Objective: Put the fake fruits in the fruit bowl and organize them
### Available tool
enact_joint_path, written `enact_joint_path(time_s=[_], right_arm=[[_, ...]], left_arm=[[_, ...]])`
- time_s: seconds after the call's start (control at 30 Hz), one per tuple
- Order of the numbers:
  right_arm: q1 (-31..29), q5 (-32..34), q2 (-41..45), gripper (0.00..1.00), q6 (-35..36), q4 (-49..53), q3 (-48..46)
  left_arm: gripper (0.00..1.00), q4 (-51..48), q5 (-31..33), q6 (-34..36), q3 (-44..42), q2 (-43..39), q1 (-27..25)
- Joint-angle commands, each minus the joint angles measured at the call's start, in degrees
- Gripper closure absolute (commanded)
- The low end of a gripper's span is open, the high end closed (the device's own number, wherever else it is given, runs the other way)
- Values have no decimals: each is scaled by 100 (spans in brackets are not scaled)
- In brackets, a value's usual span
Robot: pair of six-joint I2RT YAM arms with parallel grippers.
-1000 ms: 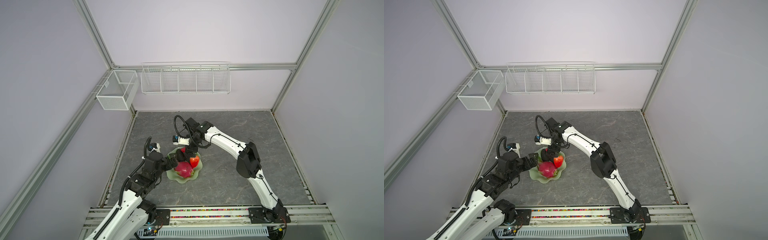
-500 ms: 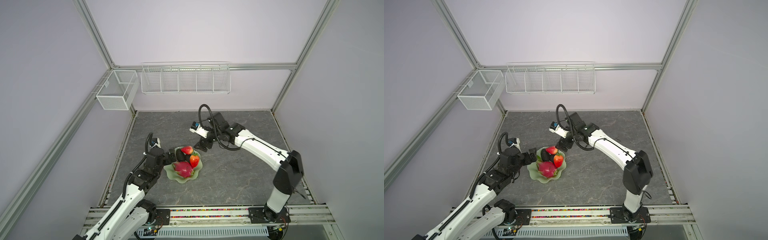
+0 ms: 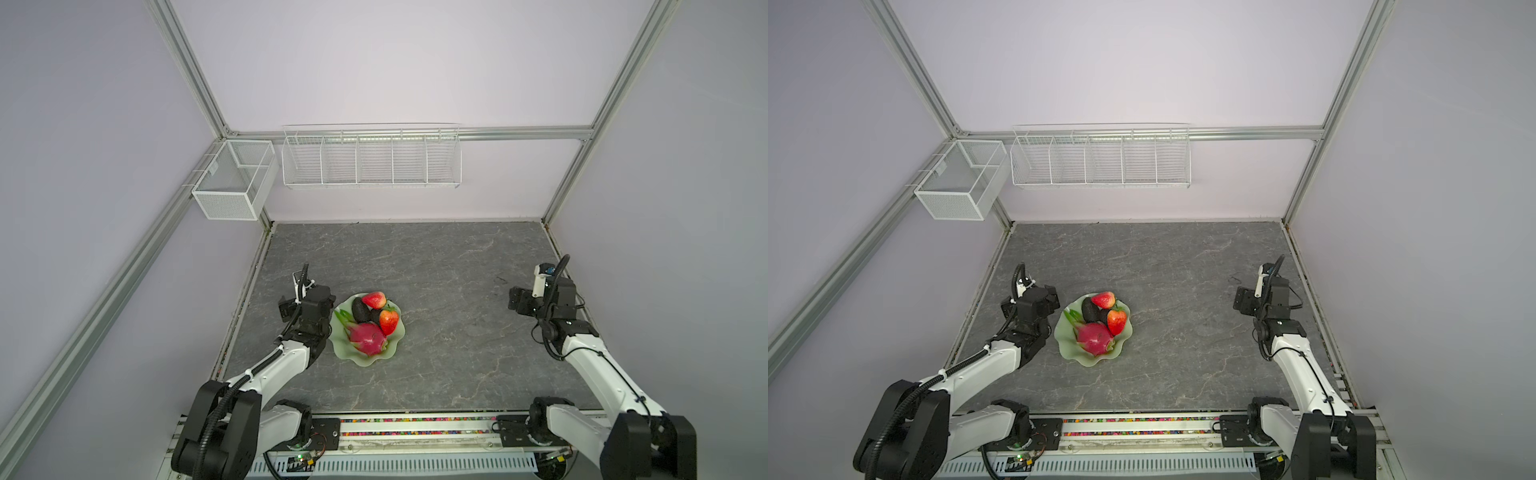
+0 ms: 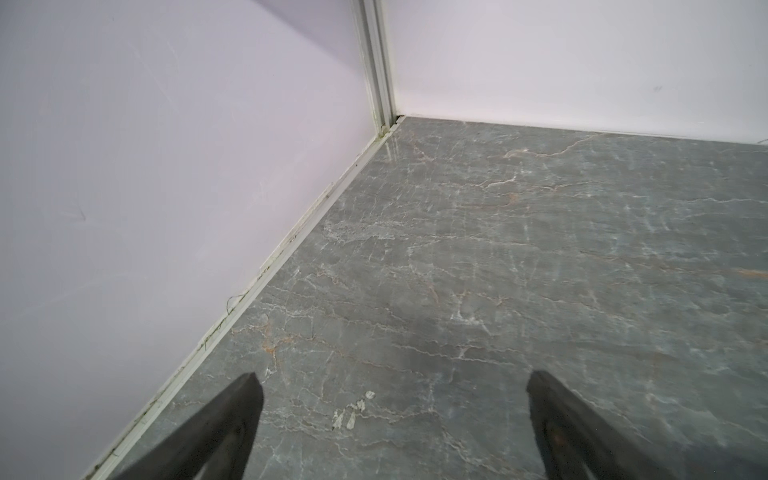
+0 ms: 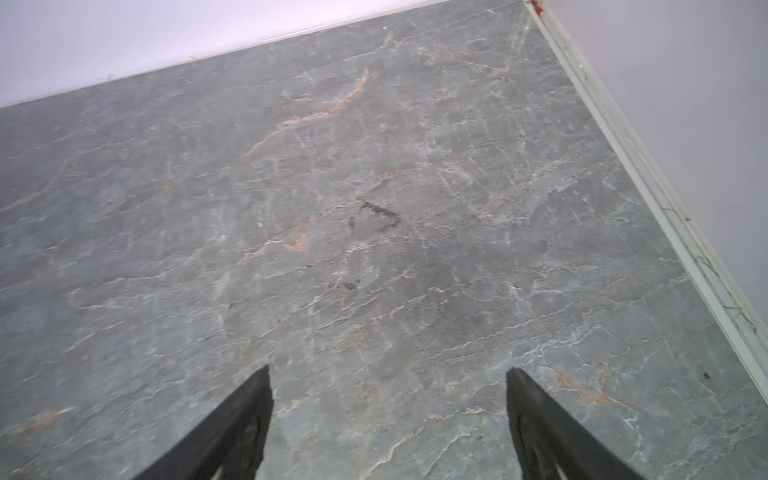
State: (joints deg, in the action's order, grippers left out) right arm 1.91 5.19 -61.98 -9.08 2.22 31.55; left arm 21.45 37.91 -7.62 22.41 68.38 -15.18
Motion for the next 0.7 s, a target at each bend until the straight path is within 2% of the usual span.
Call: enact_joint_path(time_s=[0.0, 0.13, 0.2, 0.37, 0.5, 0.67], right_arm=[[10, 248, -395, 11, 207, -1592, -266], [-7, 552, -918, 11, 258, -3257, -874], [-20, 676, -1232, 11, 303, -4041, -1136], [-182, 800, -1590, 11, 765, -4815, -1183], [-264, 520, -2161, 11, 982, -5425, -1245], [-325, 312, -2547, 11, 1117, -5185, -957]], left_arm=[[1, 1418, -1134, 127, -319, 70, 386], [1, 2350, -1594, 333, -629, 351, 629], [1, 2503, -1762, 560, -578, 497, 691], [1, 2955, -1828, 792, -571, 810, 744], [1, 3492, -1907, 866, -619, 1225, 780], [1, 4090, -2000, 956, -642, 1811, 788]])
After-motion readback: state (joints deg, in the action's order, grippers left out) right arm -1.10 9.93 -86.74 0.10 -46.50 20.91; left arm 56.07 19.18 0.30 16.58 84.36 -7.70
